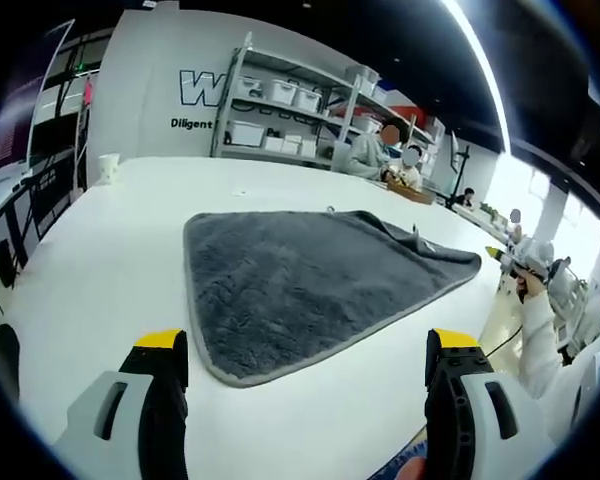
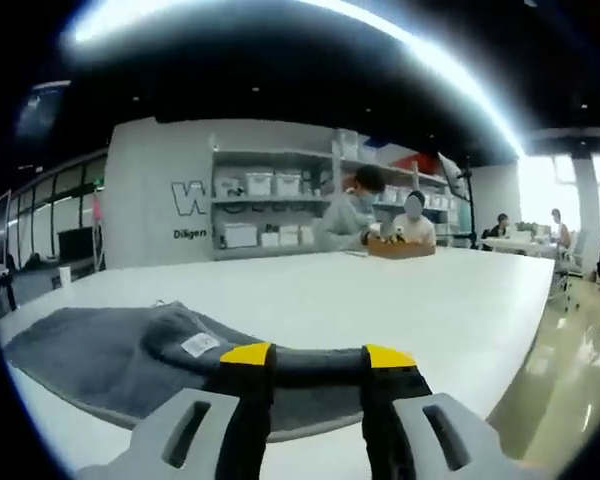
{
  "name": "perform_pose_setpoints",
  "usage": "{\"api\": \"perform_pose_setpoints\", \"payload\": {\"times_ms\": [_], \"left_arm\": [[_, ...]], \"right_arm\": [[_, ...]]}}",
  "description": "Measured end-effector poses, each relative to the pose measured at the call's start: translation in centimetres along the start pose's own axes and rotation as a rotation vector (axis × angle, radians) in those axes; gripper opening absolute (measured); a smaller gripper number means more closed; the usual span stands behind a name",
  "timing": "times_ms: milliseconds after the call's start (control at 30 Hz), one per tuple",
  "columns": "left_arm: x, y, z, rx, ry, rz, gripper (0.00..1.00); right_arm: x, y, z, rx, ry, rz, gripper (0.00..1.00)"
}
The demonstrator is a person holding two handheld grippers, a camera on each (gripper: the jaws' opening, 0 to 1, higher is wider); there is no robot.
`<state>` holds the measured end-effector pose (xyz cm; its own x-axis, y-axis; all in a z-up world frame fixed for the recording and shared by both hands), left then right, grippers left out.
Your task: Open the folded towel by lifting each exposed corner and separating the folded layers until the towel lies flat within the target outline without major curled edges
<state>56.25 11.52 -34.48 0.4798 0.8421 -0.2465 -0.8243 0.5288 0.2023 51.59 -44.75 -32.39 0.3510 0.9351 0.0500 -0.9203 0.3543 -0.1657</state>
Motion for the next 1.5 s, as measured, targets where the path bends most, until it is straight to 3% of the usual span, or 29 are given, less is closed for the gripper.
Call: {"api": "perform_pose_setpoints", "payload": {"times_ms": [200, 400, 467, 900, 1100, 1267, 1500], "left_arm": [[-0.2, -0.1, -0.2, 0.004, 0.004, -0.007, 0.98], [-0.3, -0.3, -0.2, 0.008, 0.003, -0.003, 0.98], [-0.5, -0.5, -0.3, 0.013, 0.001, -0.004, 0.98], [-1.1, -0.2, -0.1, 0.020, -0.015, -0.001, 0.98], [-1.7, 0.2, 0.1, 0.020, -0.033, -0.001, 0.98], [-1.8, 0.3, 0.3, 0.015, -0.040, 0.007, 0.98], [-2.1, 0.5, 0.6, 0.010, -0.045, 0.013, 0.98]], "right_arm": [[3.9, 1.0, -0.4, 0.058, -0.047, 0.115, 0.48], [6.0, 1.7, -0.6, 0.092, -0.063, 0.194, 0.57], [6.6, 1.8, -0.2, 0.091, -0.078, 0.210, 0.65], [9.3, 2.0, 3.6, 0.055, -0.054, 0.289, 0.95], [10.4, 2.5, 4.2, 0.058, -0.063, 0.346, 0.99], [10.0, 3.0, 3.6, 0.100, -0.047, 0.352, 0.99], [9.6, 3.2, 3.4, 0.110, -0.007, 0.354, 0.99]]}}
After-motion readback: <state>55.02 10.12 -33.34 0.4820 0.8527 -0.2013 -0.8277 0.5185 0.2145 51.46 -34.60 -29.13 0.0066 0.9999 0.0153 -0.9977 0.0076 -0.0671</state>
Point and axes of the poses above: the point that each gripper's makers call its tool centre point, and the gripper's own axes: y roughly backward along the fingers, x roughly to its left, z roughly out of its top, the point moved 3 cm from there along y, roughly backward along the fingers, and after that the axes turned 15 degrees about -x, right-handed, at the moved point
